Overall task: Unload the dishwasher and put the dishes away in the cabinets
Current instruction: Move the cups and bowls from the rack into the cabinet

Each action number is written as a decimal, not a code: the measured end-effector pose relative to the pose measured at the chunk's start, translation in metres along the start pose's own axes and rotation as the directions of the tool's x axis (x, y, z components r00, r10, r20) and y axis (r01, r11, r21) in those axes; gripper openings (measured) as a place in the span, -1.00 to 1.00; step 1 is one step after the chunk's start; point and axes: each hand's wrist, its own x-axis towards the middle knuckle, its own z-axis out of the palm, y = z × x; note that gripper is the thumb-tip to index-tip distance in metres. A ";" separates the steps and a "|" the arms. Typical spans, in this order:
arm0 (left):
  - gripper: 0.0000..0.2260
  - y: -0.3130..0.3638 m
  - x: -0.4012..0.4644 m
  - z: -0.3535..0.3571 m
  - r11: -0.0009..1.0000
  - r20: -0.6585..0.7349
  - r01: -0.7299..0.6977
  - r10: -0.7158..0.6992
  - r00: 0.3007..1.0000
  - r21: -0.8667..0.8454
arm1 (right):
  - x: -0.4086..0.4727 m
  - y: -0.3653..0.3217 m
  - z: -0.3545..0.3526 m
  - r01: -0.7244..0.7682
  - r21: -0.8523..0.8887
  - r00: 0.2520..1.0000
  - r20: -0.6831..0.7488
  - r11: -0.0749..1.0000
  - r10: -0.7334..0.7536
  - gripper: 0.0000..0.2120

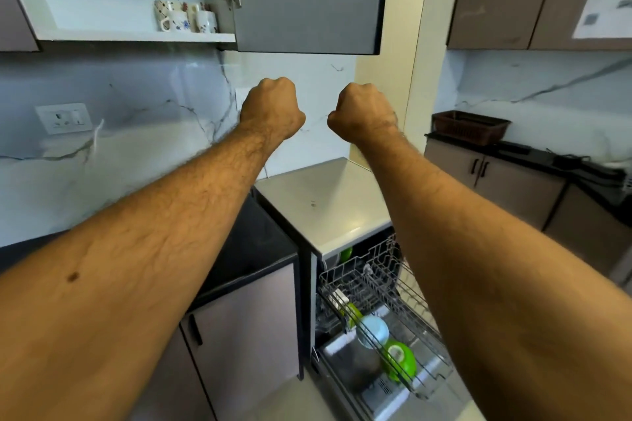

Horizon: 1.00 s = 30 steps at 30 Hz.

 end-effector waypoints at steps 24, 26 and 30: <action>-0.69 0.183 -0.067 0.097 0.989 0.146 -0.012 0.034 0.989 -0.148 | -0.036 0.224 -0.026 -0.082 -0.077 0.994 0.062 0.994 0.087 -0.72; -0.71 0.188 -0.067 0.120 0.986 0.159 -0.020 0.047 0.986 -0.163 | -0.035 0.241 -0.008 -0.095 -0.083 0.992 0.079 0.992 0.101 -0.73; -0.68 0.189 -0.063 0.175 0.983 0.211 -0.025 0.064 0.975 -0.183 | -0.033 0.276 0.035 -0.113 -0.101 0.985 0.118 0.988 0.125 -0.77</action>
